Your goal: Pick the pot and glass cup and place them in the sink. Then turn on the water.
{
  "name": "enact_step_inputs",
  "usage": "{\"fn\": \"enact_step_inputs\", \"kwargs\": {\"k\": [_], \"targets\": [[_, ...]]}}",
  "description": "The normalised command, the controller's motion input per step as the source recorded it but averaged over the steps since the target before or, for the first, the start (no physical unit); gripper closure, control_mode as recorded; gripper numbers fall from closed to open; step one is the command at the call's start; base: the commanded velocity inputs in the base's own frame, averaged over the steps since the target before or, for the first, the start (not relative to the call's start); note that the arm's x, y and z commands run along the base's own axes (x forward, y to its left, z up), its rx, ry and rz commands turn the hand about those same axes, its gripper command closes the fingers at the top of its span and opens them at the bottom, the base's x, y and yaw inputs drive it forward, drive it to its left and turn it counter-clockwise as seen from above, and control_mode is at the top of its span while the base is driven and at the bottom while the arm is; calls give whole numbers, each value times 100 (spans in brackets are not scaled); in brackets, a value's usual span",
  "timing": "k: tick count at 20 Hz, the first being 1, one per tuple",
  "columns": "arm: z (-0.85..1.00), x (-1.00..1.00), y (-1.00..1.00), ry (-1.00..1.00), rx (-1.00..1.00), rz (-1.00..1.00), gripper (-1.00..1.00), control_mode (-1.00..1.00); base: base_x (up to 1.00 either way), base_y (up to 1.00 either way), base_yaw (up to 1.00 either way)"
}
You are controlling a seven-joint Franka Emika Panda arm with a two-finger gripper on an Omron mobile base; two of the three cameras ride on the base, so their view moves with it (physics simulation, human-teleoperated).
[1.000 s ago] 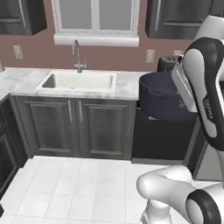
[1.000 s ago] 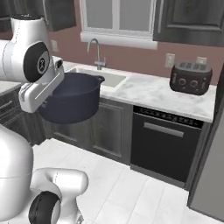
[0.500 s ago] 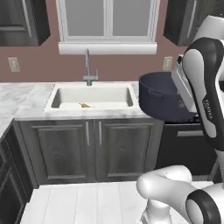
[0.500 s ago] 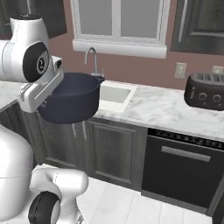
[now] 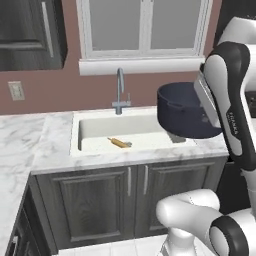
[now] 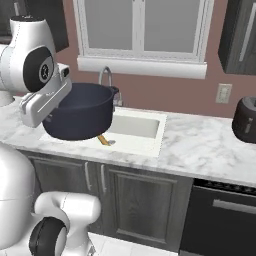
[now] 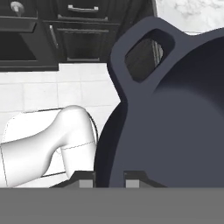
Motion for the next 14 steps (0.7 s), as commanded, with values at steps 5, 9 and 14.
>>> {"fn": "enact_step_inputs", "kwargs": {"k": [5,9,14], "targets": [[0,0,0,0,0,0,100,100,64,0,-2],[0,0,0,0,0,0,100,100,38,-9,0],[0,0,0,0,0,0,100,100,43,-1,0]]}}
